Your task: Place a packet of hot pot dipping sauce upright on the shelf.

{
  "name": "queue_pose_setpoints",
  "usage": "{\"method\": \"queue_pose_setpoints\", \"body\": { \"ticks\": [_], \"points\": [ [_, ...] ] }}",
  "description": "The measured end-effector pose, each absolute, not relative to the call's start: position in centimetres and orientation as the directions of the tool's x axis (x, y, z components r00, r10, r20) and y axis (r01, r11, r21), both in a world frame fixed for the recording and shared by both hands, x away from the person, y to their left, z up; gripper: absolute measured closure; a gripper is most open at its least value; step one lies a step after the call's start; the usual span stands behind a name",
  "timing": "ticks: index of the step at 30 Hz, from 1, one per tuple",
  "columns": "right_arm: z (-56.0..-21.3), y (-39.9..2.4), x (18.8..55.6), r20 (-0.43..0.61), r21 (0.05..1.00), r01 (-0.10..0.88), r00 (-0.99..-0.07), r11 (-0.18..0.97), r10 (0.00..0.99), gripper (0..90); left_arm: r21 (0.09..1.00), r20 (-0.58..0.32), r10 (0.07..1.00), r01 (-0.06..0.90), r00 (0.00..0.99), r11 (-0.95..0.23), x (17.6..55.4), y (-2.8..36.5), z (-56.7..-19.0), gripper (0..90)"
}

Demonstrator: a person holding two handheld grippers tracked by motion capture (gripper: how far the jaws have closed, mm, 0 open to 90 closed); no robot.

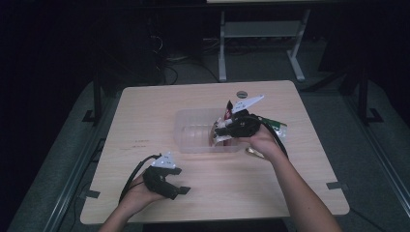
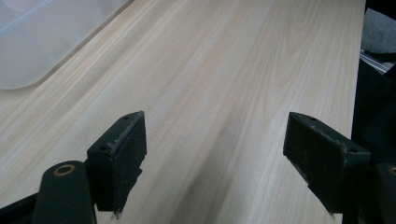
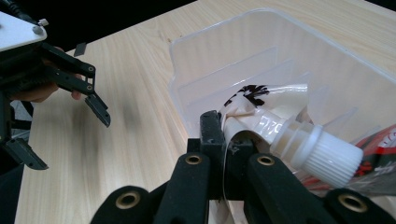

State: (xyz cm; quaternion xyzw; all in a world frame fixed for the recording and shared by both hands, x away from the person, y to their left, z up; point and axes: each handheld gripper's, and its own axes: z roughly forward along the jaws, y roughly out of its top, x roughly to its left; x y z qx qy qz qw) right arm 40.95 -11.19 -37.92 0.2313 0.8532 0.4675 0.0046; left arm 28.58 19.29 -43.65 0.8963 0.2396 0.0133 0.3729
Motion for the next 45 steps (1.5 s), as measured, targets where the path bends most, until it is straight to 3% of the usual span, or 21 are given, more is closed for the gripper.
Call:
{"method": "queue_pose_setpoints", "body": {
  "ticks": [6, 22, 30, 45],
  "points": [
    [-38.1, -11.0, 41.0, 0.196, 0.797, 0.387, -0.892, 0.464, 0.407, 87.7, 0.673, -0.157, 0.437, 0.420, 0.886, -0.609, 28.6, 19.2, -43.7, 21.1],
    [-36.3, -12.6, 39.8, 0.184, 0.834, 0.379, -0.877, 0.402, 0.444, 73.1, 0.676, -0.167, 0.445, 0.430, 0.880, -0.599, 28.5, 19.1, -43.7, 21.1],
    [-36.0, -13.6, 38.3, 0.190, 0.836, 0.377, -0.881, 0.399, 0.434, 74.5, 0.670, -0.156, 0.437, 0.420, 0.886, -0.612, 28.6, 19.0, -43.7, 21.1],
    [-38.1, -14.4, 34.9, 0.162, 0.793, 0.377, -0.888, 0.478, 0.431, 56.0, 0.675, -0.162, 0.442, 0.426, 0.882, -0.603, 28.6, 19.0, -43.9, 21.1]
  ]
}}
